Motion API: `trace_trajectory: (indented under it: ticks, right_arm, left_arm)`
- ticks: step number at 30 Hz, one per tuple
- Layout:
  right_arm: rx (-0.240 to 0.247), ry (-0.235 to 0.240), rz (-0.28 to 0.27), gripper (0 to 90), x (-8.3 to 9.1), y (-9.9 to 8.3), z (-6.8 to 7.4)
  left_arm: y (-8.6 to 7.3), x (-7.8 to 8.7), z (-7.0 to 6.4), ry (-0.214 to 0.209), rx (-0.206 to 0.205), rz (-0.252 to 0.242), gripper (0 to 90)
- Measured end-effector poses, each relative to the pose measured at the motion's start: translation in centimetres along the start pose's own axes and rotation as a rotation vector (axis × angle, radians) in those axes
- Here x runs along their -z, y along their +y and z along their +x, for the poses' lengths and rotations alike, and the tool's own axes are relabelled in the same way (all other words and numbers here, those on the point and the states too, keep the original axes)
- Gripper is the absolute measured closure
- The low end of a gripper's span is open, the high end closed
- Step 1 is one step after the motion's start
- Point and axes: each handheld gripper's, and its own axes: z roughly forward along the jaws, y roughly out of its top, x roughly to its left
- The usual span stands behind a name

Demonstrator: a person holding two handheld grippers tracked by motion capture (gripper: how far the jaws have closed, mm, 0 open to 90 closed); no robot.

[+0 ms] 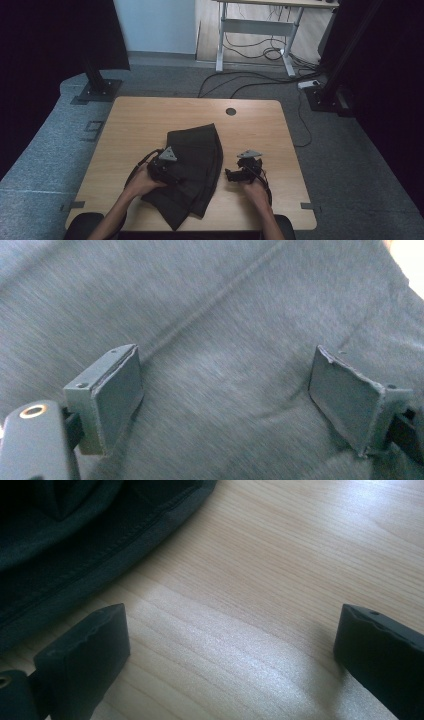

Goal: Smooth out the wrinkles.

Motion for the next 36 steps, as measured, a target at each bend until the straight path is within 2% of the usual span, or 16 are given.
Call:
trace_trajectory:
  ticks: [1,4,6,9,11,13,14,16,18,21,23,26,29,32,34,36]
  right_arm:
    - [0.000,0.000,0.005,2.9,0.0,0.1,0.0]
    - [-0.016,0.010,0.025,15.0,0.6,0.4,0.1]
    - [-0.036,0.034,0.018,13.7,1.2,0.6,0.5]
    - [-0.013,0.050,0.001,13.6,2.5,1.1,1.6]
    - [-0.012,0.079,-0.018,13.5,3.4,1.4,2.6]
    - [-0.011,0.105,-0.030,13.5,4.3,1.4,3.8]
    - [-0.007,0.118,-0.031,13.5,4.6,1.3,4.4]
    - [0.003,0.146,-0.031,13.5,5.1,1.2,5.9]
    - [0.018,0.170,-0.026,13.4,5.2,1.0,7.7]
    - [0.038,0.173,-0.005,13.4,4.7,0.8,9.2]
    - [0.053,0.174,0.013,13.4,4.0,0.7,10.2]
    - [0.048,0.148,0.037,13.2,2.9,0.4,11.2]
    - [0.063,0.110,0.062,8.8,1.7,0.3,11.5]
    - [0.047,0.083,0.074,7.2,1.1,0.5,11.4]
    - [0.080,0.051,0.097,7.1,0.8,0.7,11.3]
    - [0.058,0.052,0.092,7.4,0.5,0.7,10.7]
  left_arm:
    - [0.5,0.3,0.4,0.011,0.003,-0.011,14.0]
    - [2.2,0.9,2.1,0.050,0.025,-0.044,14.3]
    - [3.5,0.8,3.4,0.087,0.032,-0.052,14.3]
    - [5.3,0.2,5.2,0.127,0.048,-0.052,14.3]
    - [6.4,-0.3,6.1,0.117,0.059,-0.062,14.2]
    - [7.3,-1.0,6.9,0.064,0.075,-0.087,12.8]
    - [7.8,-1.4,7.1,0.058,0.079,-0.090,11.7]
    - [8.7,-2.3,7.4,0.062,0.066,-0.082,11.2]
    - [9.3,-3.8,7.6,0.094,0.037,-0.028,10.1]
    - [9.3,-5.8,7.8,0.164,-0.016,0.077,10.2]
    - [8.7,-6.9,8.2,0.156,-0.024,0.114,8.6]
    - [7.7,-7.3,9.0,0.130,0.027,0.100,7.9]
    - [6.8,-7.4,9.5,0.153,0.054,0.108,7.9]
    - [6.3,-6.7,10.0,0.195,0.079,0.128,8.1]
    - [5.7,-6.1,10.3,0.221,0.108,0.134,9.1]
    - [5.1,-5.4,10.7,0.219,0.147,0.133,9.9]
